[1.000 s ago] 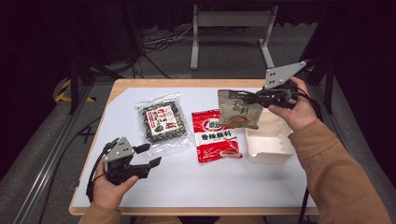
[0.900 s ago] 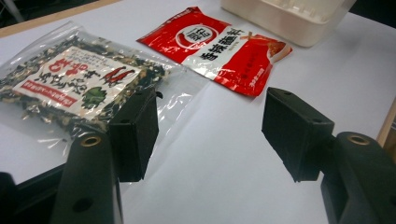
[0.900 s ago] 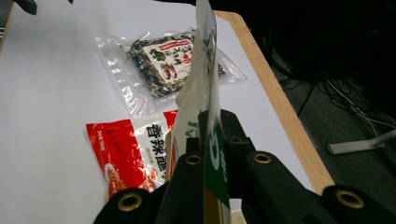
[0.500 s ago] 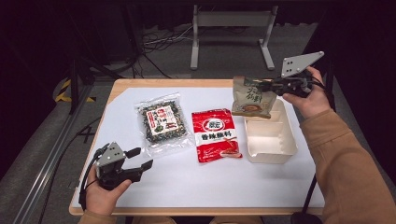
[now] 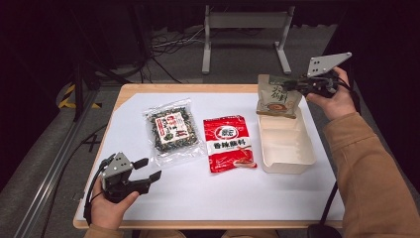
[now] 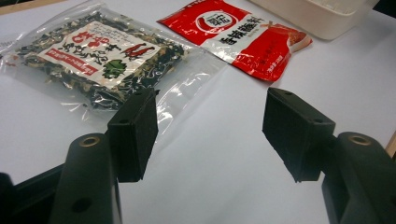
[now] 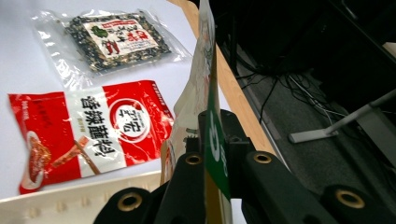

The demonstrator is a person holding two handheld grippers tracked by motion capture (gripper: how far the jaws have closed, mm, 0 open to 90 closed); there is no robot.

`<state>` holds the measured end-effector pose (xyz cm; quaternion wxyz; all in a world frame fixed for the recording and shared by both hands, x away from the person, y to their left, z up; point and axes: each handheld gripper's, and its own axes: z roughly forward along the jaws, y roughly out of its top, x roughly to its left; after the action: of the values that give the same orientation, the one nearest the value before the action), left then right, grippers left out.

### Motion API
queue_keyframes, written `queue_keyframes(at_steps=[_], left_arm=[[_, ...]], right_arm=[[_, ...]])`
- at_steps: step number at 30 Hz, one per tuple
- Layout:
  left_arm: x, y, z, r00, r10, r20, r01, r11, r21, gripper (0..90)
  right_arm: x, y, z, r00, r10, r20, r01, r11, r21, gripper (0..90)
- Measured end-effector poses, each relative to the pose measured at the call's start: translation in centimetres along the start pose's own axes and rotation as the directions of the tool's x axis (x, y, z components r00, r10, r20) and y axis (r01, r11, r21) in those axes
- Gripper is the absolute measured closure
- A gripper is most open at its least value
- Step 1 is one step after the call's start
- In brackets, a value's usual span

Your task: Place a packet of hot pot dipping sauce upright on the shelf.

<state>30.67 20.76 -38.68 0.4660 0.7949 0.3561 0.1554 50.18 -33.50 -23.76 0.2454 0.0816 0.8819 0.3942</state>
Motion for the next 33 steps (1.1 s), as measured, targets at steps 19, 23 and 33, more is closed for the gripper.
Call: queue_keyframes(at_steps=[19, 23, 33], left_arm=[[-0.2, -0.1, 0.1, 1.0000, 0.000, 0.007, 0.000, 0.9999, 0.011, 36.5], [-0.2, -0.1, 0.1, 1.0000, -0.001, 0.006, 0.001, 1.0000, 0.008, 36.6], [-0.2, -0.2, 0.2, 1.0000, 0.000, 0.010, 0.000, 0.9999, 0.013, 36.6]], right_arm=[[-1.3, -2.0, 1.0, 0.9979, -0.055, 0.036, 0.052, 0.996, 0.066, 89.7], [-1.4, -2.4, 1.2, 0.9982, -0.048, 0.035, 0.045, 0.996, 0.074, 89.7], [-1.4, -3.0, 1.8, 0.9975, -0.059, 0.038, 0.054, 0.991, 0.120, 89.7]])
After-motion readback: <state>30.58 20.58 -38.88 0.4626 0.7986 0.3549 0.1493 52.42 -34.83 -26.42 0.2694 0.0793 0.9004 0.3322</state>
